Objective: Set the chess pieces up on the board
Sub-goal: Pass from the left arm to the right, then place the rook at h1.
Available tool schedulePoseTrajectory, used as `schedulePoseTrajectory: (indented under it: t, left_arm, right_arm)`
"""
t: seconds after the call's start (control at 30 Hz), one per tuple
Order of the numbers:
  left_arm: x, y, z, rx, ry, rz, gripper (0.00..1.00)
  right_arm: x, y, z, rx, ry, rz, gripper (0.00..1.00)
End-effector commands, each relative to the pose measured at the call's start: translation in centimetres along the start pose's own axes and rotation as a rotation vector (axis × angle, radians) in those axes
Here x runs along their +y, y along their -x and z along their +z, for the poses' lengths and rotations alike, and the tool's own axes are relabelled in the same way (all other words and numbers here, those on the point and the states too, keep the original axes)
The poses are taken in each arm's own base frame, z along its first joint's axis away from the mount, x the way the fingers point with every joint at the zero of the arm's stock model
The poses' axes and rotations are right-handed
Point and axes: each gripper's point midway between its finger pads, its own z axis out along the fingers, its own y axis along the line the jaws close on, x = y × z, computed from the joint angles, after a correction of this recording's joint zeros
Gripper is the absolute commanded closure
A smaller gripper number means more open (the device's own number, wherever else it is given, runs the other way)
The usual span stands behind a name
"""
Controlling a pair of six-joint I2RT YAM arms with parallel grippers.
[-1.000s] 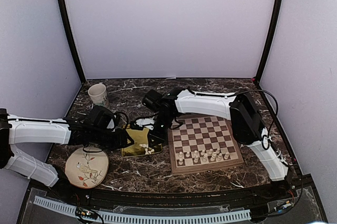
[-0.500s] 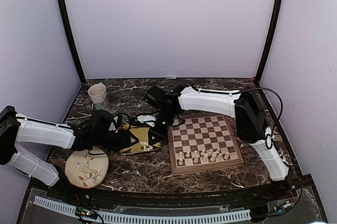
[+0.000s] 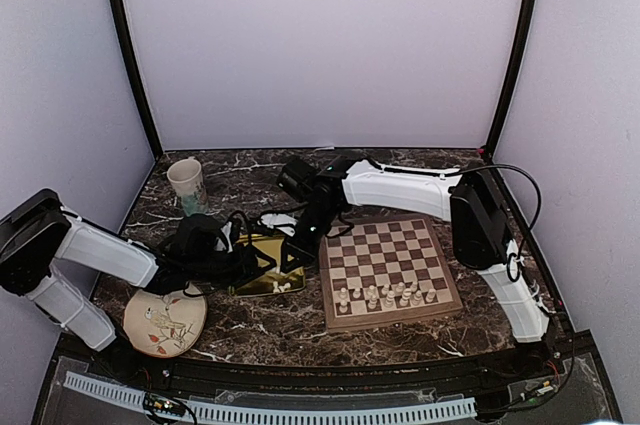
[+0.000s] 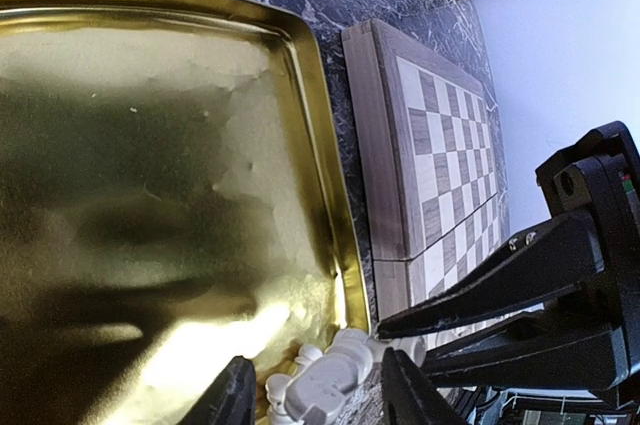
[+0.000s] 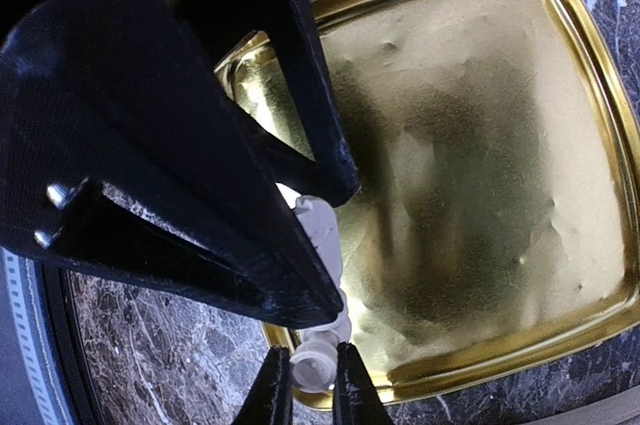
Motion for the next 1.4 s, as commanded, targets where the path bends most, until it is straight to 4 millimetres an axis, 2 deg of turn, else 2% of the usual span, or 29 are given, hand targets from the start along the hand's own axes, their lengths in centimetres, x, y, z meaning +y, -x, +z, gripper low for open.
schedulePoseTrajectory:
  t: [0.0, 0.17, 0.4, 0.53, 0.77, 0.9, 1.03, 1.17, 1.23, 1.37]
  left_arm:
    - [-0.6, 0.1, 0.1, -0.004, -0.048, -0.01, 0.59]
    - [-0.8, 0.0, 0.5, 0.004, -0.062, -0.02, 0.76]
    - [-0.7, 0.1, 0.6, 0.002, -0.053, -0.002, 0.91]
    - [-0.5, 0.5, 0.3, -0.005, -0.012, 0.061, 0.94]
    - [-1.4, 1.5, 0.4, 0.012, 0.043, 0.203, 0.94]
    - [-2.0, 2.2, 0.4, 0.01, 0.07, 0.277, 0.94]
    - [-2.3, 2.9, 0.5, 0.005, 0.094, 0.328, 0.94]
    - [-3.1, 3.6, 0.7, 0.007, 0.106, 0.378, 0.93]
    - [-3.4, 3.9, 0.8, 0.009, 0.114, 0.401, 0.93]
    - [-4.1, 4.1, 1.4, 0.021, 0.108, 0.43, 0.93]
  right_arm:
    - [0.9, 1.1, -1.2, -0.044, 0.017, -0.019, 0.95]
    - [0.8, 1.0, -1.2, -0.041, 0.014, -0.018, 0.95]
    - [0.1, 0.4, -1.9, -0.038, -0.009, -0.005, 0.95]
    - [-1.3, -0.4, -4.3, -0.066, -0.042, 0.023, 0.95]
    - [-3.1, -3.0, -11.2, -0.152, -0.146, 0.055, 0.95]
    - [-4.0, -6.9, -15.2, -0.179, -0.222, 0.101, 0.95]
    - [-4.4, -12.8, -17.7, -0.163, -0.277, 0.166, 0.94]
    - [-3.6, -18.4, -20.9, -0.163, -0.378, 0.19, 0.94]
    - [-2.9, -21.5, -21.1, -0.134, -0.392, 0.214, 0.94]
    - [-1.1, -24.4, -21.8, -0.097, -0.418, 0.179, 0.94]
